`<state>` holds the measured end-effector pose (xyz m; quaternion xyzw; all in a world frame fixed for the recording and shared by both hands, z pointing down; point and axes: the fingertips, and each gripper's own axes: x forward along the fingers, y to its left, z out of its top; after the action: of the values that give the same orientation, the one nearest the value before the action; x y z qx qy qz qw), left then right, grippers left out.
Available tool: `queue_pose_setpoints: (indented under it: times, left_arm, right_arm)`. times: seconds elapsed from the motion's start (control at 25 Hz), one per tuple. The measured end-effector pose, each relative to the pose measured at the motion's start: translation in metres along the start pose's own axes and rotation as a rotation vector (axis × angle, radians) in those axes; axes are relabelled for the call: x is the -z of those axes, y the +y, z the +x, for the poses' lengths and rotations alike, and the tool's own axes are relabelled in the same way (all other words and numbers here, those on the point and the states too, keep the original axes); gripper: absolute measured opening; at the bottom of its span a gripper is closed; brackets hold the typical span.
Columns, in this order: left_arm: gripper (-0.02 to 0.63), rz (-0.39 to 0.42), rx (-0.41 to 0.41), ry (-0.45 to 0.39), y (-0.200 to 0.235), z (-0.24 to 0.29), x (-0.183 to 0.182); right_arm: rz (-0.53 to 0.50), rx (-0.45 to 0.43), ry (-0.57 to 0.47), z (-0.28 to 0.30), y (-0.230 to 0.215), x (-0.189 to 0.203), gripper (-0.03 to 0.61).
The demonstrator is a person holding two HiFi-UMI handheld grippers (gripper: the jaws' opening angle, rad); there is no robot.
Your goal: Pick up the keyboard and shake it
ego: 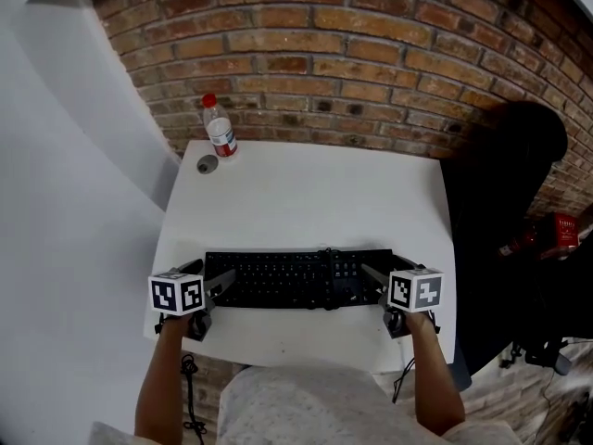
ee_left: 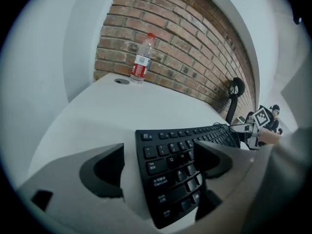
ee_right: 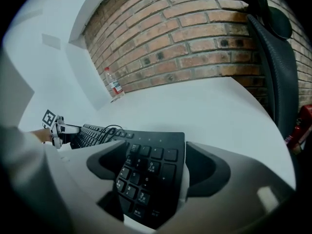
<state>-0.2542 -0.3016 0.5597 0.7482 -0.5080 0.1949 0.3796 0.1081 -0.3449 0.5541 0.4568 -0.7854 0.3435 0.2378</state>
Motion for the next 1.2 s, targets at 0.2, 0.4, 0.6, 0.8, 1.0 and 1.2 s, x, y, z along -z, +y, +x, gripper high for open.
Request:
queue_pose_setpoints:
  times: [0.2,0.4,0.6,0.8,1.0,1.2]
  left_arm:
    - [0.440,-0.005,0.001,0.022,-0.0008,0.0016,-0.0024]
    - [0.439,-0.038,-0.029,0.041,0.0008,0.0036,-0.0025]
    - [0.388,-0.040,-0.037,0.066,-0.0054,0.0068,-0.0019]
    - [0.370,-0.106,-0.076,0.055,-0.0034,0.0084,-0.0035]
    - [0.356,-0.104,-0.096,0.051,-0.0029,0.0079,-0.0023]
    - [0.357,-0.108,-0.110,0.039,-0.0043,0.0064,0.0011]
  right_arm:
    - [0.000,0.014,0.021,0.0053,0.0022,0.0035,0.407]
    - [0.018,0.002,0.031,0.0068,0.0014,0.0037,0.407]
    - [0.024,-0.006,0.048,0.0069,0.0004,0.0027,0.397]
    - [0.055,-0.024,0.059,0.0066,-0.0015,0.0026,0.371]
    - [0.062,-0.033,0.079,0.0052,-0.0032,0.0022,0.357]
    - [0.044,-0.022,0.081,0.0052,-0.0041,0.0006,0.356]
